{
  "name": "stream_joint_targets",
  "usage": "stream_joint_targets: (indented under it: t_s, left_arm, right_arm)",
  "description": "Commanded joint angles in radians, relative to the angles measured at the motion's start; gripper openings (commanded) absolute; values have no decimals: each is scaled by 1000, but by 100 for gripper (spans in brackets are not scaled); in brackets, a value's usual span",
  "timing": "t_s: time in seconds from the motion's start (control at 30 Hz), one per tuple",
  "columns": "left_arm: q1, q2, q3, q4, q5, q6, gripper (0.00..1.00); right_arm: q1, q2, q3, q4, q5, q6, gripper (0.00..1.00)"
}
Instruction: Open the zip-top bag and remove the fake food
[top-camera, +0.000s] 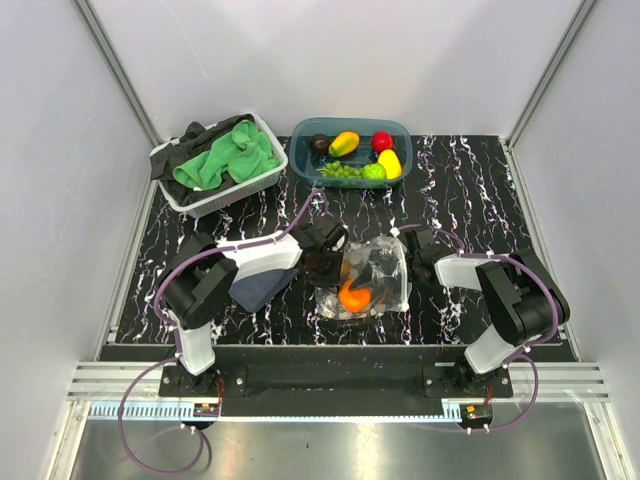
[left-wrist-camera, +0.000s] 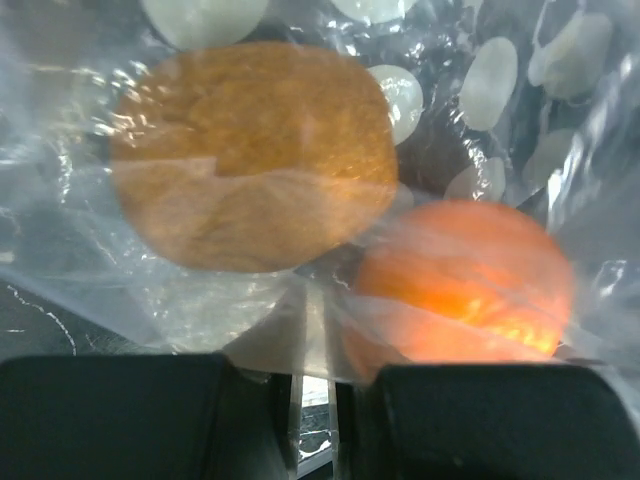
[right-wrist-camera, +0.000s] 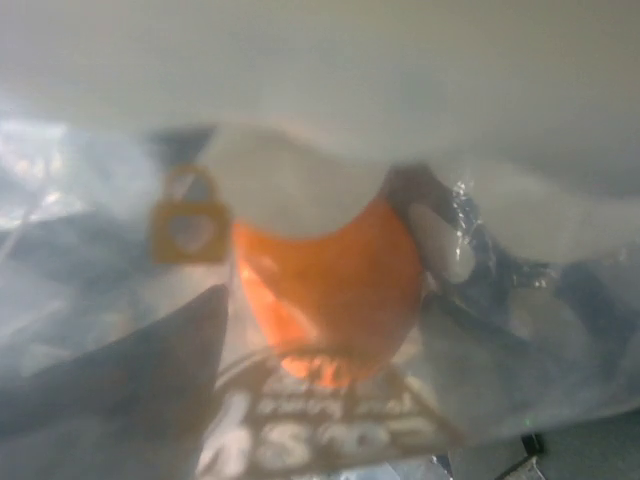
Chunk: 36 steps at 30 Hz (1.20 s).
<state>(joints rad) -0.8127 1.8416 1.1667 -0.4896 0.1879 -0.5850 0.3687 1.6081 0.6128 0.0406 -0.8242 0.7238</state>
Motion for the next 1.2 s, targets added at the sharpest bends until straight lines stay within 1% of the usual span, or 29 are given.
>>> stream_joint_targets:
  t_s: [0.0,0.03,0.07,0.1,0.17,0.2,0.23,0.27,0.33,0.37,0.43,0.47,0.5,0.57,0.6,0.67,0.7,0.8,0.87,0.93,1.03,1.17]
  left_arm:
    - [-5,8,27,57,25,-15,14]
    - [-5,8,27,60,24,-15,15]
    - [-5,5,27,63,24,-15,15]
    - [-5,7,27,62,31,-16,15]
    - [-5,-5,30,60,30,-12,15]
    - [-5,-10,30,60,22,-7,15]
    - [-5,-18,31,53,16,-3,19]
    - [-5,-34,28,51,15,1,21]
    - [-5,-103,19,52,15,-10,30]
    - [-5,-131,14,52,18,-19,38]
    - [-5,-223,14,57,25,-32,45]
    - [-6,-248,22,60,28,-44,51]
    - [-8,-280,28,65,39,-48,56]
    - [-20,-347,47,95,51,-46,60]
    - [-28,-363,75,106,53,-41,63]
    - [-58,-381,123,120,38,-15,67]
    - [-71,-377,175,123,15,-6,71]
    - [-101,-326,262,128,-25,8,72]
    - [-114,-280,295,117,-42,5,73]
    - [-123,-253,348,82,-56,4,73]
    - [-143,-203,399,33,-114,11,74]
    - [-157,-157,436,16,-175,17,72]
  right_arm:
    - [13,16,-27,48,-32,9,85]
    - [13,12,-30,48,-38,6,86]
    - [12,1,-39,45,-38,-3,88]
    - [12,-5,-41,38,-33,-1,88]
    - [13,-17,-44,33,-32,-4,82]
    - [12,-25,-39,22,-11,-7,77]
    - [12,-43,-22,4,3,-26,72]
    - [13,-54,-12,-33,11,-32,58]
    - [13,-83,7,-71,23,-40,46]
    - [12,-111,30,-108,33,-46,33]
    - [12,-134,53,-149,62,-56,23]
    - [12,-151,80,-194,69,-61,21]
    - [12,-160,94,-212,82,-67,19]
    - [12,-183,126,-263,105,-76,17]
    - [12,-191,134,-278,128,-75,15]
    - [12,-200,154,-309,151,-78,14]
    - [12,-198,157,-314,161,-78,14]
    - [15,-204,173,-326,172,-67,13]
    - [16,-218,177,-329,178,-54,13]
    - [19,-234,183,-337,191,-46,13]
    - [21,-257,191,-354,197,-38,13]
    - [22,-280,189,-357,201,-24,13]
